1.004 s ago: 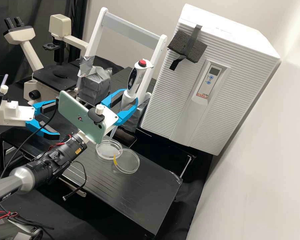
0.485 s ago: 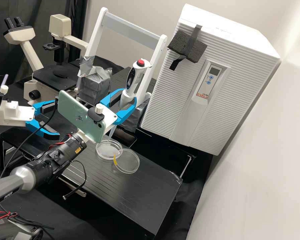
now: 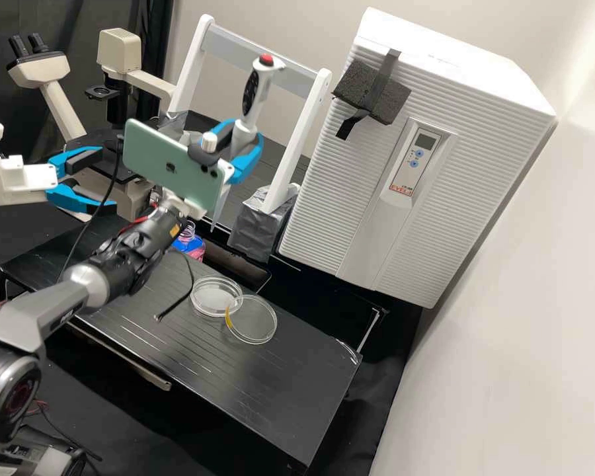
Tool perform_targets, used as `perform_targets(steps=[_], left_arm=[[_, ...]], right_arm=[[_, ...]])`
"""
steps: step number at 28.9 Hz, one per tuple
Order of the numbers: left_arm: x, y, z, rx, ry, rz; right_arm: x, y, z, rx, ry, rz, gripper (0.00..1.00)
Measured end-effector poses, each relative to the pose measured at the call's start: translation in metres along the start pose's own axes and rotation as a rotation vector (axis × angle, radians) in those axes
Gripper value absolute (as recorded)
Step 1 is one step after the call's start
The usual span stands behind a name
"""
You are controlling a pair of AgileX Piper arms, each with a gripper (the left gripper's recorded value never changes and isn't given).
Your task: Use the pipette
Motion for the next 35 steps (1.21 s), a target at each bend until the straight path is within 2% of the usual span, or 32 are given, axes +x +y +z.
perform_targets(steps=[4,8,11,17,21,24,29,32,35], left_arm=[[-0.0002,0.011,-0.011,0.000,0.039,0.036],[0.0035,0.023,-0.022,-0.006,0.078,0.063],[0.0081,0.034,-0.030,-0.009,0.102,0.089],[0.0218,0.062,-0.036,0.024,0.115,0.138],[0.0297,0.078,-0.037,0.058,0.107,0.155],[0.0353,0.091,-0.037,0.085,0.099,0.178],[0.0408,0.107,-0.036,0.095,0.087,0.214],[0.0424,0.112,-0.037,0.104,0.094,0.215],[0.0437,0.115,-0.037,0.103,0.097,0.213]], right_arm=[[0.023,0.000,-0.018,-0.009,0.040,-0.038,0.00],[0.045,-0.003,-0.031,-0.017,0.066,-0.074,0.00],[0.063,-0.004,-0.039,-0.041,0.079,-0.099,0.00],[0.092,-0.014,-0.043,-0.042,0.055,-0.156,0.00],[0.107,-0.020,-0.041,-0.043,0.032,-0.191,0.00],[0.117,-0.028,-0.038,-0.047,0.000,-0.235,0.00],[0.125,-0.037,-0.032,-0.061,-0.031,-0.276,0.00],[0.126,-0.040,-0.029,-0.067,-0.039,-0.286,0.00],[0.125,-0.041,-0.029,-0.068,-0.046,-0.296,0.00]])
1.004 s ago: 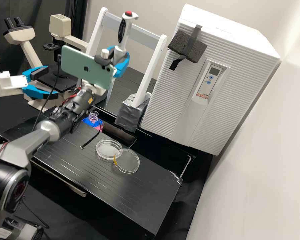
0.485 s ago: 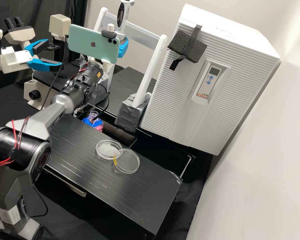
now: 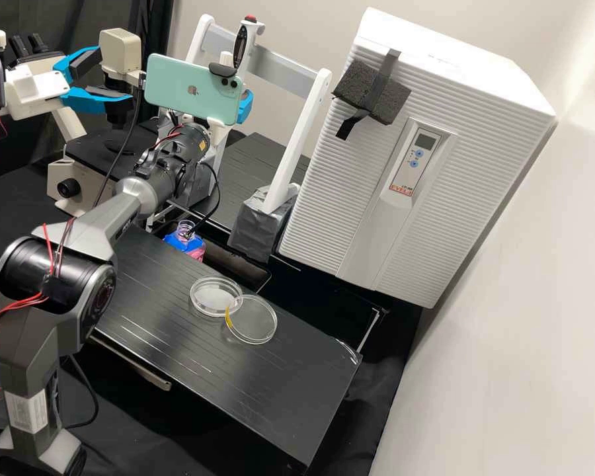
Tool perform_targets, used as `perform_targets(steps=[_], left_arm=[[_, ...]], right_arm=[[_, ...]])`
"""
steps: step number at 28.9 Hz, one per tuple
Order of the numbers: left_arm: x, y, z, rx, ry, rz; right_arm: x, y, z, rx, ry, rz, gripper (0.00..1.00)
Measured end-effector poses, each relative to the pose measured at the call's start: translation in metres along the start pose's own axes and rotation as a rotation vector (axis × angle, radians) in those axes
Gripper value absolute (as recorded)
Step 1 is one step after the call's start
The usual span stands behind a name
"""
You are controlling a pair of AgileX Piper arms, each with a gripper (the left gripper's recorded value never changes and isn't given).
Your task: Use the pipette
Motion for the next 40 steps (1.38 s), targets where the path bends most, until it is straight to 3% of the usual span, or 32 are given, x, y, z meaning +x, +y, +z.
perform_targets(steps=[5,7,13,17,26,32,40], left_arm=[[0.0000,0.000,0.000,0.000,0.002,-0.004],[0.0000,0.000,0.000,0.000,0.002,-0.004],[0.0001,0.000,0.000,0.000,0.002,-0.003],[0.0003,0.000,0.000,0.000,0.001,-0.002],[0.0003,0.000,-0.001,0.002,0.002,-0.002],[0.0003,0.000,-0.001,0.002,0.002,-0.002],[0.0003,0.000,-0.001,0.002,0.002,-0.002]], right_arm=[[0.000,0.002,0.003,-0.002,-0.010,0.002,0.00],[0.000,0.004,0.006,0.009,-0.019,0.005,0.00],[0.001,0.007,0.014,0.096,-0.054,-0.003,0.00],[0.004,0.004,0.018,0.123,-0.064,-0.010,0.00],[0.004,0.001,0.013,0.129,-0.060,-0.029,0.00],[0.005,-0.004,0.007,0.103,-0.047,-0.047,0.00],[0.006,-0.006,0.009,0.103,-0.055,-0.050,0.00]])
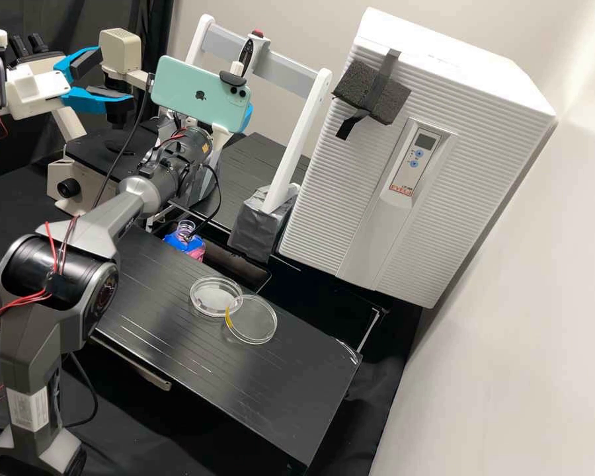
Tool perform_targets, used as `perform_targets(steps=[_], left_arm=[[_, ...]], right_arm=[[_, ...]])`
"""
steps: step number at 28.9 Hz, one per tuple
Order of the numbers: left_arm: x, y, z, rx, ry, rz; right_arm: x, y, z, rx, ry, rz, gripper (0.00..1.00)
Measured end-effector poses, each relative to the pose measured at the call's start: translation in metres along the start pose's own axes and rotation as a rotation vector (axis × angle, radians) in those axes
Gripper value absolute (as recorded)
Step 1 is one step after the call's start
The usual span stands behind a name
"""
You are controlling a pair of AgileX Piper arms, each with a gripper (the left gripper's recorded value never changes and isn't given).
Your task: Use the pipette
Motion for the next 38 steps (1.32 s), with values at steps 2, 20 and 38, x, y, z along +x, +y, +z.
perform_targets(steps=[2,20,38], left_arm=[[0.0002,-0.001,0.000,0.000,0.000,-0.002],[0.0002,-0.001,0.000,-0.002,0.000,-0.002],[-0.0097,-0.012,0.004,-0.018,-0.002,-0.040]], right_arm=[[0.001,-0.001,0.001,0.000,-0.002,-0.002,0.00],[0.002,-0.004,0.004,-0.004,-0.009,-0.008,1.00],[-0.007,-0.011,0.013,0.000,0.004,0.013,1.00]])
